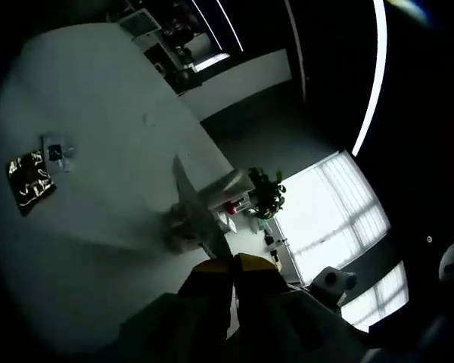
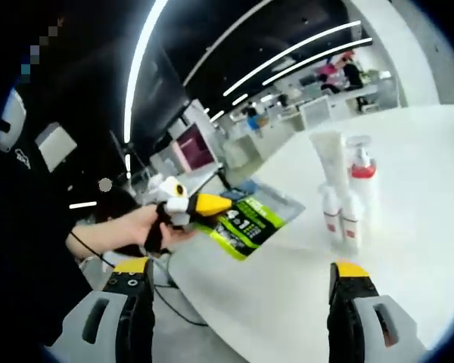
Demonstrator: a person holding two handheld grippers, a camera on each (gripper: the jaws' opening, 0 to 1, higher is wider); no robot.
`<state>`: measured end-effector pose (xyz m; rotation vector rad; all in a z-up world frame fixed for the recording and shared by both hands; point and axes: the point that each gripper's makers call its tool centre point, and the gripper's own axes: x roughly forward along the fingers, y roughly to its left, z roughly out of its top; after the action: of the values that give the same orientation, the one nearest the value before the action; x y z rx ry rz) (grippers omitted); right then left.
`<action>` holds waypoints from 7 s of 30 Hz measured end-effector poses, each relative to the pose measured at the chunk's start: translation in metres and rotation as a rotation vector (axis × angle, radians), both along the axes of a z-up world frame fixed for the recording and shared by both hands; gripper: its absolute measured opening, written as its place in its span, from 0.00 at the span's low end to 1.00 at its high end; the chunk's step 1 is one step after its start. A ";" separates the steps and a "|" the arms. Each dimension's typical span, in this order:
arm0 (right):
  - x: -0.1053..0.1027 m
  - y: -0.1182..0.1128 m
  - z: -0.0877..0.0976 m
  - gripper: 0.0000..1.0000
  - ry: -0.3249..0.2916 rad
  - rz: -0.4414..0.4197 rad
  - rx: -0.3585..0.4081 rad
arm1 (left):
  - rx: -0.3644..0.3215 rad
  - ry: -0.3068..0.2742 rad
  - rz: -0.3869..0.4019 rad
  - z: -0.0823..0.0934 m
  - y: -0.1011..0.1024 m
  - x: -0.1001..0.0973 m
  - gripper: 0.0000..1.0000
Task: Arrange the skincare products in the storage area until every visible bottle or jar stands upright without overlapping.
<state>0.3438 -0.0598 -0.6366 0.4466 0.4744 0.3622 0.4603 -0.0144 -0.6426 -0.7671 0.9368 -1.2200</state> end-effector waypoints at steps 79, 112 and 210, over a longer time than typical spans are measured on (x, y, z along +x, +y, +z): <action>-0.028 -0.023 -0.046 0.99 0.102 -0.095 -0.151 | 0.380 -0.033 0.087 -0.132 -0.026 0.062 0.12; -0.027 -0.023 -0.044 0.99 0.092 -0.100 -0.140 | 0.445 -0.206 0.047 -0.124 -0.009 0.071 0.29; -0.029 -0.022 -0.050 0.99 0.125 -0.090 -0.141 | 1.012 -1.003 -0.658 -0.119 0.044 0.185 0.36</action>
<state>0.3149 -0.0818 -0.6868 0.3536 0.5950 0.2132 0.6453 0.0301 -0.7616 0.9648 0.7798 -1.2262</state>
